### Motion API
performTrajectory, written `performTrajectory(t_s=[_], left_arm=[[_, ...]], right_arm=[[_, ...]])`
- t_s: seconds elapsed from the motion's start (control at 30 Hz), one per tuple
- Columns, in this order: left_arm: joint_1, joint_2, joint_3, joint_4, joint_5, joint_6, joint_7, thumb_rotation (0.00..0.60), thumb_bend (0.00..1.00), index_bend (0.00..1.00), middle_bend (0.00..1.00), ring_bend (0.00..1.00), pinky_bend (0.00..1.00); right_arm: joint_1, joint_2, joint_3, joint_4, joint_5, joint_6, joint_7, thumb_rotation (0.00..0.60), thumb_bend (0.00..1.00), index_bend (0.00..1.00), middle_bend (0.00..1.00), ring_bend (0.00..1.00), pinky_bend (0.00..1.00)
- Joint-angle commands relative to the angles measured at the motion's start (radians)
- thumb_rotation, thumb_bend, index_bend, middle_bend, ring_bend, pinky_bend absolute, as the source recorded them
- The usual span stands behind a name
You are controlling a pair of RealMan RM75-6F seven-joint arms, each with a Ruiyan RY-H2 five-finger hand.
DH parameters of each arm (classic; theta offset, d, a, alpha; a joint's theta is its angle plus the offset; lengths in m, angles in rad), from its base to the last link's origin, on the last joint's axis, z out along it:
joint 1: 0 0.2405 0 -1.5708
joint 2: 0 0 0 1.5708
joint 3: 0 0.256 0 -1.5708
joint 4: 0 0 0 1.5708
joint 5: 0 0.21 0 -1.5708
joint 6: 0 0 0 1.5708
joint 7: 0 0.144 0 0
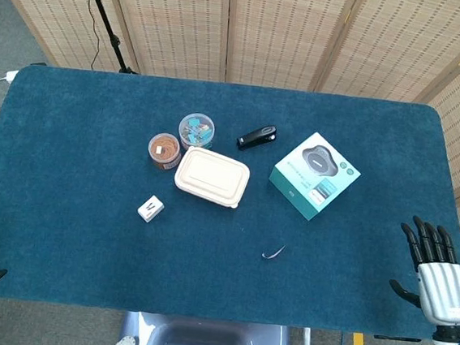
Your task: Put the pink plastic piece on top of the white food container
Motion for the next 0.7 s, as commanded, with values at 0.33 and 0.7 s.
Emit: performTrajectory(t_s=[0.33,0.7], left_arm=[[0.001,0.003,0.001,0.005,0.002,0.002,-0.018,0.600,0.00,0.00,0.00,0.00,0.00],[-0.019,0.024,-0.005,-0.004,-0.017,-0.034,-0.056,0.600,0.00,0.00,0.00,0.00,0.00]], right_arm=[[0.033,0.013,-0.038,-0.056,-0.114,-0.050,0.101,0.600,0.00,0.03,0.00,0.00,0.00],[0.267,-0.047,-0.023,-0.062,-0.296,-0.304,0.098,0.600,0.25,0.24,0.00,0.00,0.00]])
